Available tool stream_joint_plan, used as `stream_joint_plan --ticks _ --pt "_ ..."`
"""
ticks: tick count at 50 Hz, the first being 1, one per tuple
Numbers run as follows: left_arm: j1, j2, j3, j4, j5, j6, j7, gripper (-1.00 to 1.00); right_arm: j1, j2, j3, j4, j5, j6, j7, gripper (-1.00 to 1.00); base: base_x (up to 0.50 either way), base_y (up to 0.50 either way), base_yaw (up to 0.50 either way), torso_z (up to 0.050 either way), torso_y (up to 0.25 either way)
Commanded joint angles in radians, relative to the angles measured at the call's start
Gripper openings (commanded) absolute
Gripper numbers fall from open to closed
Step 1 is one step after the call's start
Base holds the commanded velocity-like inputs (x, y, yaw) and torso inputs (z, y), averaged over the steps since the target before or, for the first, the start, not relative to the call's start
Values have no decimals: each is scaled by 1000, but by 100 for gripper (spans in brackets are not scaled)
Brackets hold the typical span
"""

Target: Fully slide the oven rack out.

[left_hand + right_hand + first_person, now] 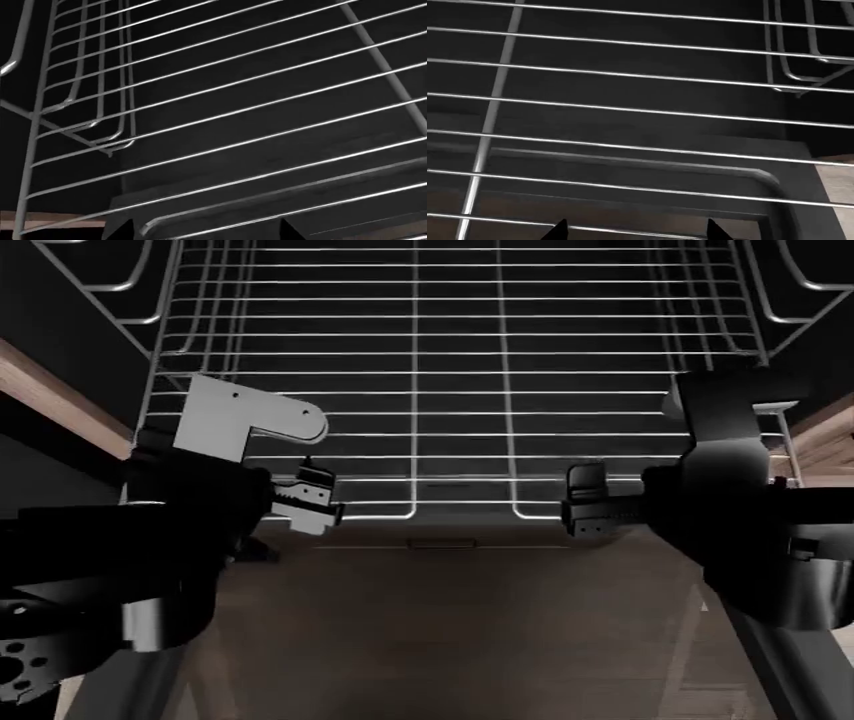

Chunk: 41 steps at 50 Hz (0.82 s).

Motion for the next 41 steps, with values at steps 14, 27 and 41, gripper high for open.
stream_joint_plan --ticks 14,27,41 --pt "230 -63 114 -446 -459 -144 -110 100 -254 134 -137 9 340 169 105 100 -8 -2 -3 -6 -18" --pt "304 -107 132 -352 -612 -126 -226 100 -316 191 -135 -68 371 159 99 100 -8 -2 -2 -7 -19" --pt "387 -154 131 -312 -629 -96 -222 100 -476 261 -87 -172 348 103 47 100 -9 -3 -3 -8 -20"
